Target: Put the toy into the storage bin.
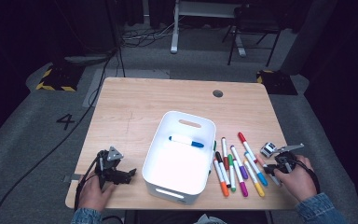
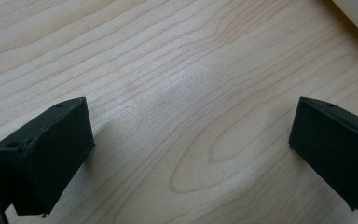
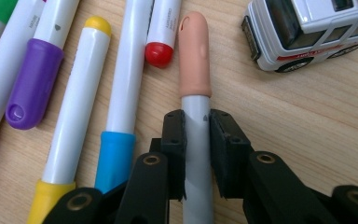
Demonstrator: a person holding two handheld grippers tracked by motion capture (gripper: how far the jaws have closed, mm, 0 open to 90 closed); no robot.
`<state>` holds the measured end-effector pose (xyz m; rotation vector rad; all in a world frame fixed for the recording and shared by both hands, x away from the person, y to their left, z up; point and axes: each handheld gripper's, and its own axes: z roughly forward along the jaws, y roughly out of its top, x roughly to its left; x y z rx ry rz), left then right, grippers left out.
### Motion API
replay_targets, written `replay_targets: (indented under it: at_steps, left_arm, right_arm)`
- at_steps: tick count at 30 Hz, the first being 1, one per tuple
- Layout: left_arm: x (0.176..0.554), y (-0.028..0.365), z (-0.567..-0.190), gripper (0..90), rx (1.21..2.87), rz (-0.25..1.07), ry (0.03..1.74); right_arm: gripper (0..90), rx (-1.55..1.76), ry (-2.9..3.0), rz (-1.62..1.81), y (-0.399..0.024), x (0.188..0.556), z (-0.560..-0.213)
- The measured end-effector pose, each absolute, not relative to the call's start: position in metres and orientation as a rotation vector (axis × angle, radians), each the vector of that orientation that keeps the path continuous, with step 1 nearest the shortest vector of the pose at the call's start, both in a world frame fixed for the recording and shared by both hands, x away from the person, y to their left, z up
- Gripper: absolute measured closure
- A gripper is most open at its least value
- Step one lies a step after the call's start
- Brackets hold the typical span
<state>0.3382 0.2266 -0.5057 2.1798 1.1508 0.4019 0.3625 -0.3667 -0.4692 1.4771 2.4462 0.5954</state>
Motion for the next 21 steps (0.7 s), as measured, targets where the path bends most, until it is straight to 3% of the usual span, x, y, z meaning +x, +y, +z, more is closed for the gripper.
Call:
replay_targets:
  at_steps: [8,21]
  left_arm:
    - [0.338,0.227,-0.506,0.0,2.18,0.403,1.151]
    - [0.338,0.227,-0.506,0.0,2.182,0.399,1.15]
  right_arm:
    - [76.9,1.507,2.424,0.682,-0.372,0.362,-0.467]
    - [76.9,1.445,2.387,0.825,-0.373,0.355,-0.436]
